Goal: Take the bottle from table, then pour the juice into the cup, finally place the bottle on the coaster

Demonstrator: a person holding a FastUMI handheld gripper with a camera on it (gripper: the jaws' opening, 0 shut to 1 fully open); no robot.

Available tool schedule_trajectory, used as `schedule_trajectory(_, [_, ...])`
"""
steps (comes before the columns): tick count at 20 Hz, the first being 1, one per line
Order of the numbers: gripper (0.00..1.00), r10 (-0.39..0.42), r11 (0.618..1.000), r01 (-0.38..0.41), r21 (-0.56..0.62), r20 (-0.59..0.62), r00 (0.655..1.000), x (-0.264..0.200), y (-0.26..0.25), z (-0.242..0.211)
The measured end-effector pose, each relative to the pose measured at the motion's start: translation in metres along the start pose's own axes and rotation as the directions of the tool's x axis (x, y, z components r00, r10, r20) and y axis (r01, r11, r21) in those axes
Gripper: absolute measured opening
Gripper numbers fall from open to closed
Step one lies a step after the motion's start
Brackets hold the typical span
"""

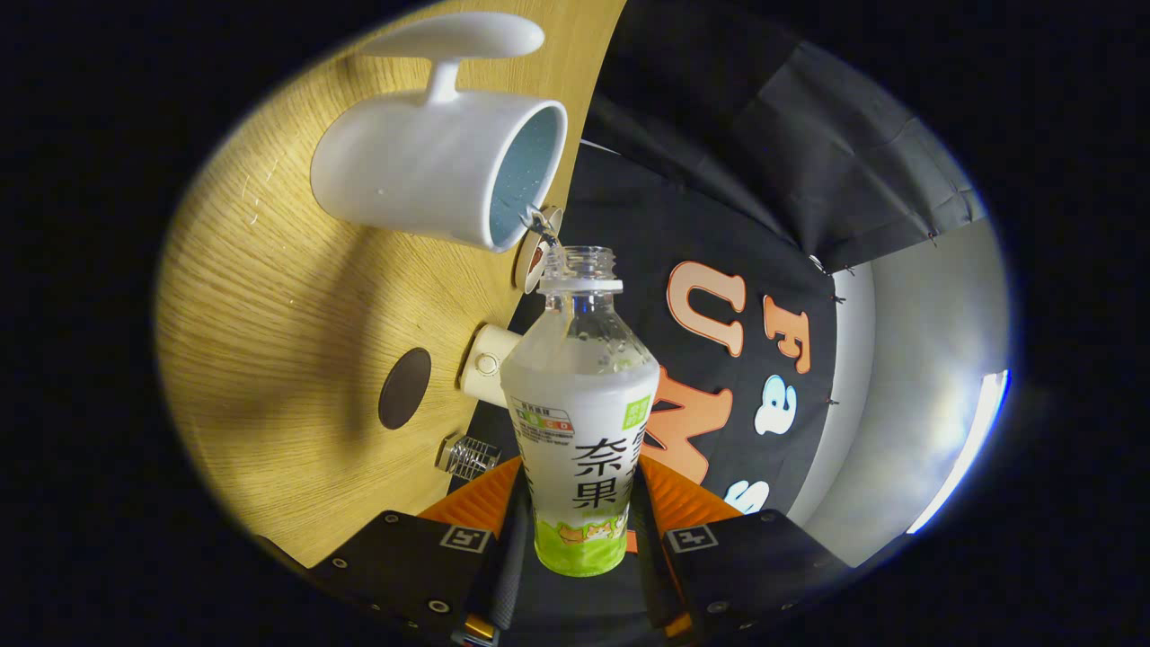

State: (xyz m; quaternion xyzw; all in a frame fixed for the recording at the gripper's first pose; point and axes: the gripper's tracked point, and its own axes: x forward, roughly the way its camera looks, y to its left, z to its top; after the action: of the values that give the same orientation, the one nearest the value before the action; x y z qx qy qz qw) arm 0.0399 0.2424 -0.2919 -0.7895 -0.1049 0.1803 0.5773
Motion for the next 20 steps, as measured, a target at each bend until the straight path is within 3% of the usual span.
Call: schedule_trajectory(20, [0.56, -0.049, 0.992, 0.054, -0.113, 0.052, 0.997, 0.007, -0.019, 0.01])
